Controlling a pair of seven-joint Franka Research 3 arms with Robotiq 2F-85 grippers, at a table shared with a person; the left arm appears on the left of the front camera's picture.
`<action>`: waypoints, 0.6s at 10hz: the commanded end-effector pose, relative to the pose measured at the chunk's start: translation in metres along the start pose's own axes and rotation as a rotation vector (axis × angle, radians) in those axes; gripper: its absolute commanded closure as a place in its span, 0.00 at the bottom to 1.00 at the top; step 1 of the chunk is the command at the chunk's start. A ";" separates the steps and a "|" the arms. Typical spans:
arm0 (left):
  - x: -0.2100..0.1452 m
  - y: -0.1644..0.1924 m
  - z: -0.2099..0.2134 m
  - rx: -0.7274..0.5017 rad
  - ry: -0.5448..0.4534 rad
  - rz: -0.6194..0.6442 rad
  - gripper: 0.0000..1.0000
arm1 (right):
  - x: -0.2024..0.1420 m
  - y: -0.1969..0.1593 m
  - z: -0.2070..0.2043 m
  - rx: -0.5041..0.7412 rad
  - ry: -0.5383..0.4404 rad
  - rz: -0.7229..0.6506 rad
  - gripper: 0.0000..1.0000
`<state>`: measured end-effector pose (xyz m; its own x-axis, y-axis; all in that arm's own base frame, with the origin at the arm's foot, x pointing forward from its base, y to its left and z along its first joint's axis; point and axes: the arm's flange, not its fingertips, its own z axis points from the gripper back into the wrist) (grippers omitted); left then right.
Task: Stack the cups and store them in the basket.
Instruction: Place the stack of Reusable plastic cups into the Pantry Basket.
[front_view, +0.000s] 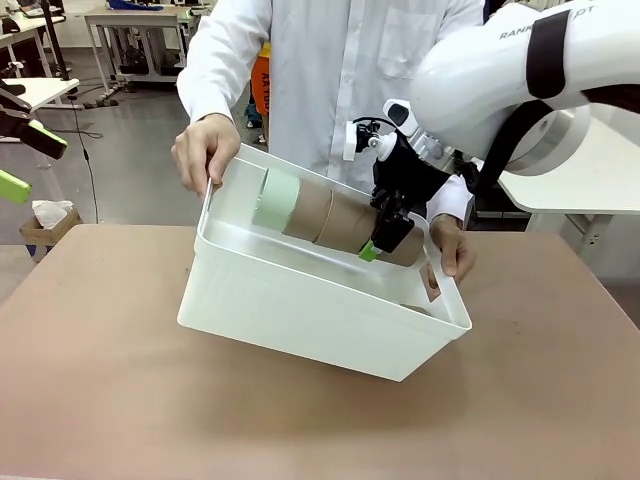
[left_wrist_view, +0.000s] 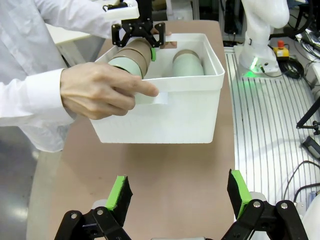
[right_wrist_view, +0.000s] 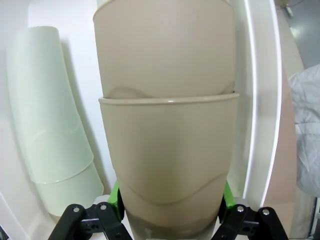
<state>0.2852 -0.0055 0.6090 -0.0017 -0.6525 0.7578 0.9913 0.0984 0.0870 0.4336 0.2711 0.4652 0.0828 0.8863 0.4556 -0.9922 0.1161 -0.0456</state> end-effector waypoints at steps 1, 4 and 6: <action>0.003 -0.001 0.001 -0.003 -0.012 0.012 0.00 | 0.003 0.017 0.005 -0.004 -0.006 -0.026 0.15; 0.003 -0.001 0.001 -0.003 -0.012 0.012 0.00 | 0.010 0.026 0.000 -0.001 0.012 -0.051 0.15; 0.003 -0.001 0.001 -0.003 -0.012 0.012 0.00 | 0.014 0.025 -0.008 0.013 0.024 -0.063 0.15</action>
<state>0.2852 -0.0056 0.6090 -0.0017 -0.6525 0.7578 0.9913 0.0984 0.0870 0.4107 0.2843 0.4594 0.1177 0.8899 0.4406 -0.9906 0.1362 -0.0105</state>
